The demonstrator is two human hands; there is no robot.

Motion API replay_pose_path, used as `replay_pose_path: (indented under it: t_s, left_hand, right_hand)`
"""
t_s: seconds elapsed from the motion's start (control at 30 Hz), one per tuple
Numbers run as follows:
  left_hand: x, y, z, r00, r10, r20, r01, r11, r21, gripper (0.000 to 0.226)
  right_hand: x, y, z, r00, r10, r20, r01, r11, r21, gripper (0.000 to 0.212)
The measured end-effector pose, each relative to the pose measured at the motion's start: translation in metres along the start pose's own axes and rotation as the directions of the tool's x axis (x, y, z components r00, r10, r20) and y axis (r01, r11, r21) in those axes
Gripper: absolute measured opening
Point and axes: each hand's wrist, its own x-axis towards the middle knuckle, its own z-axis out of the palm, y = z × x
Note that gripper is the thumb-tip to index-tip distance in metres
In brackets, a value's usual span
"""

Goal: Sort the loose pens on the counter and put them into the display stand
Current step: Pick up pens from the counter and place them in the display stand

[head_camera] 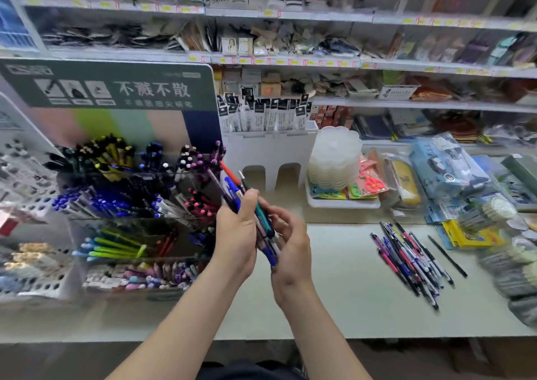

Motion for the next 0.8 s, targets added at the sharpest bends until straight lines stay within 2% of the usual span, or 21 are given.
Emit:
replay_pose_path:
  t_s: [0.1, 0.23, 0.3, 0.37, 0.4, 0.47, 0.53, 0.6, 0.7, 0.73, 0.8]
  left_hand:
    - [-0.008, 0.013, -0.017, 0.999, -0.016, 0.04, 0.013, 0.998, 0.066, 0.009]
    - [-0.013, 0.028, -0.045, 0.989, -0.037, 0.14, 0.01, 0.981, 0.195, 0.013]
    - [-0.014, 0.034, -0.061, 0.979, -0.045, 0.197, 0.0, 0.975, 0.224, 0.01]
    - [-0.015, 0.04, -0.077, 0.969, -0.048, 0.242, -0.03, 0.951, 0.309, 0.01]
    - [-0.015, 0.044, -0.085, 0.96, -0.054, 0.274, -0.056, 0.925, 0.376, 0.01]
    - [-0.017, 0.049, -0.098, 0.934, -0.076, 0.349, -0.128, 0.84, 0.527, 0.012]
    - [-0.019, 0.055, -0.112, 0.902, -0.099, 0.42, -0.216, 0.74, 0.637, 0.016]
    - [-0.022, 0.06, -0.125, 0.871, -0.137, 0.472, -0.266, 0.676, 0.687, 0.017]
    - [-0.025, 0.067, -0.141, 0.832, -0.214, 0.512, -0.309, 0.588, 0.747, 0.011]
    - [-0.026, 0.069, -0.145, 0.823, -0.236, 0.517, -0.312, 0.573, 0.758, 0.01]
    - [-0.028, 0.071, -0.153, 0.82, -0.265, 0.508, -0.288, 0.576, 0.765, 0.004]
  right_hand:
    - [-0.017, 0.005, 0.028, 0.997, 0.079, 0.016, -0.08, 0.983, 0.164, 0.038]
    - [-0.04, 0.012, 0.05, 0.986, 0.068, 0.154, -0.1, 0.972, 0.212, 0.047]
    - [-0.05, 0.016, 0.058, 0.985, 0.05, 0.166, -0.069, 0.992, 0.107, 0.048]
    - [-0.056, 0.025, 0.063, 0.998, 0.003, 0.067, 0.004, 0.996, -0.094, 0.041]
    - [-0.06, 0.028, 0.065, 0.999, -0.048, 0.004, 0.048, 0.983, -0.18, 0.034]
    - [-0.061, 0.034, 0.068, 0.98, -0.189, -0.064, 0.17, 0.958, -0.232, 0.026]
    - [-0.059, 0.041, 0.07, 0.94, -0.338, -0.046, 0.315, 0.911, -0.266, 0.029]
    - [-0.058, 0.046, 0.073, 0.89, -0.454, 0.024, 0.427, 0.817, -0.388, 0.036]
    - [-0.058, 0.055, 0.074, 0.867, -0.495, 0.059, 0.434, 0.691, -0.578, 0.031]
    - [-0.057, 0.057, 0.075, 0.87, -0.492, 0.031, 0.408, 0.684, -0.604, 0.027]
    - [-0.055, 0.056, 0.078, 0.873, -0.481, -0.086, 0.371, 0.767, -0.523, 0.024]
